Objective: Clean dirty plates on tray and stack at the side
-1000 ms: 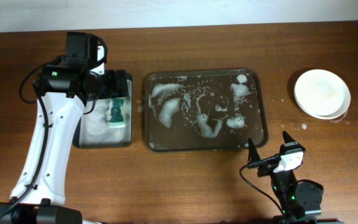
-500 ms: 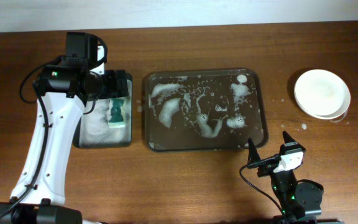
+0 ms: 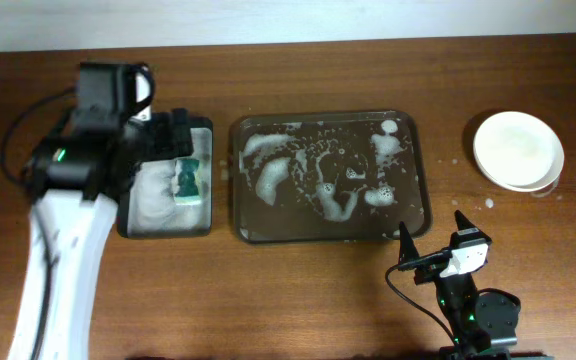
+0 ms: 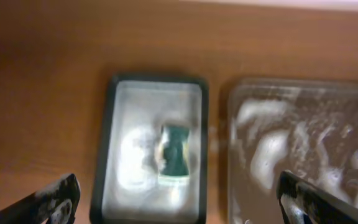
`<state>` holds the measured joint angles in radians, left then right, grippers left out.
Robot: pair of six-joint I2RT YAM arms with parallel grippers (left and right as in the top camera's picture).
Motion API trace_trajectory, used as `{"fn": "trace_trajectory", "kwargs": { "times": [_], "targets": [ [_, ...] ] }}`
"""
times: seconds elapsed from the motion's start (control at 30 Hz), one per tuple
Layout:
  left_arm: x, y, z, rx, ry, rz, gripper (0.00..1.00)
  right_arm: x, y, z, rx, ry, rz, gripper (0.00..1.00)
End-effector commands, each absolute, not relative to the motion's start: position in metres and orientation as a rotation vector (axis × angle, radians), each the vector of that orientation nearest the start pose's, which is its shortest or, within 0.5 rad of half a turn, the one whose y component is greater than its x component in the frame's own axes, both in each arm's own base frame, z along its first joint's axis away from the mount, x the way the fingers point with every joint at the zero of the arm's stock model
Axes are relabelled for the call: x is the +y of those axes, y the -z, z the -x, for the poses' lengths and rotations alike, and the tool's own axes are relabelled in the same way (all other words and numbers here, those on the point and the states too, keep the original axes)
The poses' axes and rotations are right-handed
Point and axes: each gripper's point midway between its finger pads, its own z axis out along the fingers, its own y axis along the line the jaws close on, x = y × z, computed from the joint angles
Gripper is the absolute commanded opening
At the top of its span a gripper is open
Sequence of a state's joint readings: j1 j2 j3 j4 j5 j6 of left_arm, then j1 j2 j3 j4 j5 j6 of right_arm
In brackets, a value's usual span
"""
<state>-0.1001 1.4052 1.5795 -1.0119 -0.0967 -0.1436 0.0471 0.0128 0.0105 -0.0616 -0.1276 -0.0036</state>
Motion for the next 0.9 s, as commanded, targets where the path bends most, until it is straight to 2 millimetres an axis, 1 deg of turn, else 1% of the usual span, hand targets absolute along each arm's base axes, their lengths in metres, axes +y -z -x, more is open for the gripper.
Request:
{"fn": "trace_trajectory", "kwargs": {
  "times": [0.0,0.03,0.13,0.23,0.37,0.53,0.63,0.8,0.87],
  "targets": [
    [-0.009,-0.327,-0.345,2.239,0.004,0.096,0.99,0.035,-0.158,-0.244,1.635,-0.146,0.140,0.98],
    [-0.006,-0.331,-0.338,2.190,0.018,0.106,0.99,0.035,-0.158,-0.244,1.635,-0.146,0.140,0.98],
    [-0.001,-0.327,-0.319,2.110,0.028,0.124,0.99,0.035,-0.158,-0.243,1.635,-0.146,0.141,0.98],
    [0.005,-0.315,-0.303,2.019,0.026,0.139,0.99,0.035,-0.158,-0.243,1.635,-0.146,0.141,0.98],
    [0.012,-0.292,-0.280,1.859,0.023,0.156,0.99,0.035,-0.158,-0.243,1.635,-0.146,0.141,0.98],
    [0.013,-0.273,-0.263,1.685,0.032,0.152,0.99,0.035,-0.158,-0.243,1.635,-0.146,0.141,0.98],
    [0.013,-0.256,-0.252,1.607,0.036,0.149,0.99,0.035,-0.158,-0.243,1.635,-0.146,0.141,0.98],
    [0.015,-0.229,-0.243,1.558,0.032,0.153,0.99,0.035,-0.158,-0.243,1.635,-0.146,0.141,0.98],
    [0.014,-0.222,-0.242,1.509,0.037,0.149,0.99,0.035,-0.158,-0.244,1.635,-0.146,0.140,0.98]
  ]
}}
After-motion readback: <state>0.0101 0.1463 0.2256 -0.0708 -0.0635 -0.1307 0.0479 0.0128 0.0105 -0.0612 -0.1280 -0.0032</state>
